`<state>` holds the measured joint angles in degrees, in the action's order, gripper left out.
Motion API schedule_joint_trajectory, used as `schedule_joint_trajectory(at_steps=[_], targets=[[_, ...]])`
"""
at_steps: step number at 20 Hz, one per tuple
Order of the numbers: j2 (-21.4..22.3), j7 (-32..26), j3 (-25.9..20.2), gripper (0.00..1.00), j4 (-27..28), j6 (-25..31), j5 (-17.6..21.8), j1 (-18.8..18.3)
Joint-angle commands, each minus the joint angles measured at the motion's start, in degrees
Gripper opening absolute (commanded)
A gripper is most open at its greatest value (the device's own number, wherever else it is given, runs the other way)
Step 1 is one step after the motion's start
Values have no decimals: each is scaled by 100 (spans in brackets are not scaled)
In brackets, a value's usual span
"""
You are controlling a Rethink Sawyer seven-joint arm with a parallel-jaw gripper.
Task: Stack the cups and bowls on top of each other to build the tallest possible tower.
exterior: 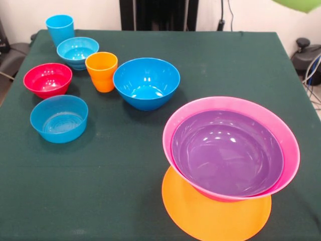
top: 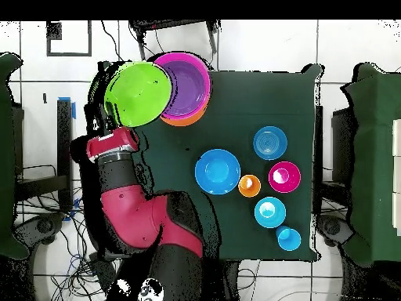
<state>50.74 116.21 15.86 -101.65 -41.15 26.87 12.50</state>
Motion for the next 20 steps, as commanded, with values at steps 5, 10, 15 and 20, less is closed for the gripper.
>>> schedule_joint_trajectory(at_steps=[5,10,15,20], targets=[[-884,1102,-756,0,-406,-1019,260,-115],[-1112,1257,-830,0,-492,-1951,-82,-189],[-1394,1392,-998,0,-436,-2531,-105,-331],[-1569,1653,-1175,0,-396,-2940,7,-515]])
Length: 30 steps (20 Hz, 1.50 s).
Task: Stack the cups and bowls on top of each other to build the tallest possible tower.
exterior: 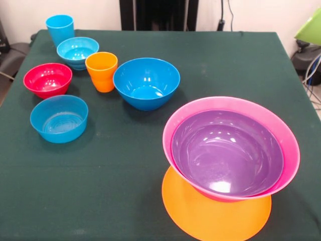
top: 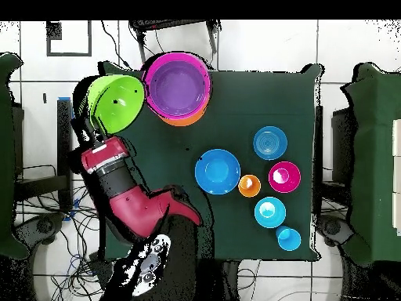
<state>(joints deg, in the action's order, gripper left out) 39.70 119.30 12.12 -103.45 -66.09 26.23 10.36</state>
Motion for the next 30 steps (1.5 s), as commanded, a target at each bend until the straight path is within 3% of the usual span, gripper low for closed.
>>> schedule_joint_trajectory(at_steps=[1,10,14,19,25,30], targets=[[-492,1370,-833,0,-195,-473,98,-329],[-789,2252,-1483,0,-6,-716,601,-876],[-1034,2646,-1797,0,202,-636,881,-1120],[-1039,3382,-2144,0,242,-365,1238,-1393],[-1072,3614,-2183,0,180,-366,1337,-1460],[-965,3232,-1798,0,-214,-489,786,-1307]])
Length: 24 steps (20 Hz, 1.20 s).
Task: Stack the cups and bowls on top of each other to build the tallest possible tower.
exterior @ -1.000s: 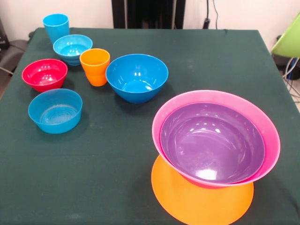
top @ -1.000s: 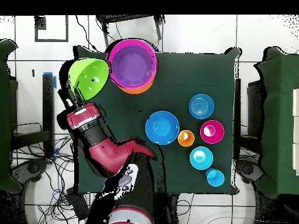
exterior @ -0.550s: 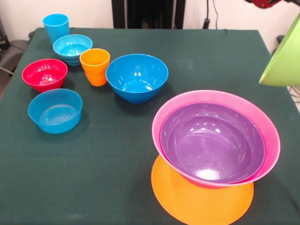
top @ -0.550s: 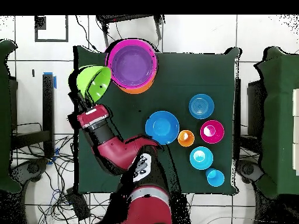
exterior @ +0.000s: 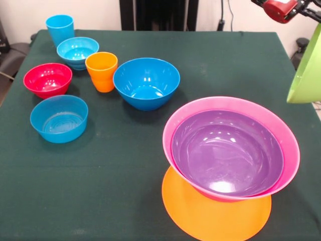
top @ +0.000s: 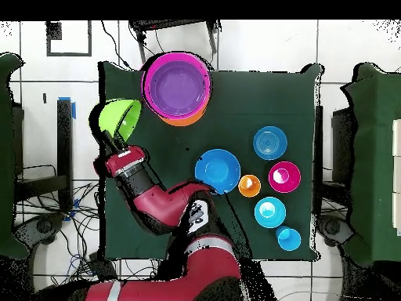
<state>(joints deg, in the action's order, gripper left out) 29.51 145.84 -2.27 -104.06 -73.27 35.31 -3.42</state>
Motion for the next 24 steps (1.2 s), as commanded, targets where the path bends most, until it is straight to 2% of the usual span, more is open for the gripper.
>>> schedule_joint_trajectory(at_steps=[1,6,13,24], targets=[[67,552,-330,0,-214,215,-181,90],[139,697,-367,0,-306,257,-219,61],[460,1514,-702,0,-337,740,145,-215],[766,2070,-1072,0,-529,974,372,-659]])
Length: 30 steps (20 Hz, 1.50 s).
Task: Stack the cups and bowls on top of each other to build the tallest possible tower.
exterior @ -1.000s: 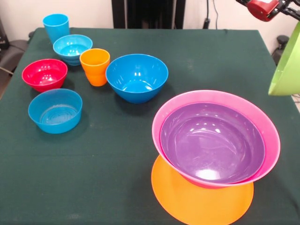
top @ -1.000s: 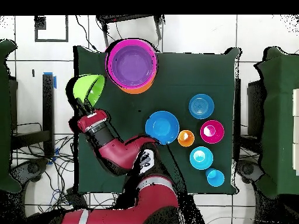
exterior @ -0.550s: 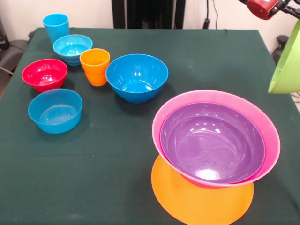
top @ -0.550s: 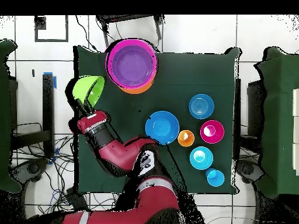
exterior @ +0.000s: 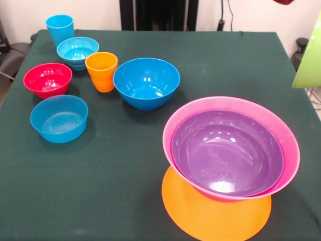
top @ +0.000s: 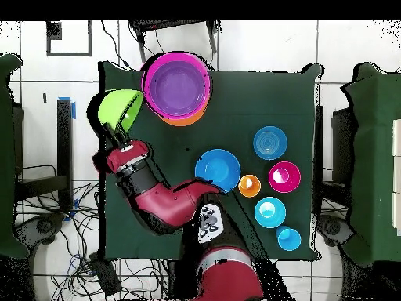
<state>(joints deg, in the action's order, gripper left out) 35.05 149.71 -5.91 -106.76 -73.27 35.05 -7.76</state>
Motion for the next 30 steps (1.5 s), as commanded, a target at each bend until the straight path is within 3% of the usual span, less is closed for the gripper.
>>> schedule_joint_trajectory(at_steps=[1,12,22,30], targets=[[253,1732,-725,0,-279,1017,402,-236],[223,2837,-1070,0,17,1038,1041,-824],[-145,4163,-1501,0,698,1047,2120,-1488],[-230,4789,-1662,0,894,967,2371,-1682]])
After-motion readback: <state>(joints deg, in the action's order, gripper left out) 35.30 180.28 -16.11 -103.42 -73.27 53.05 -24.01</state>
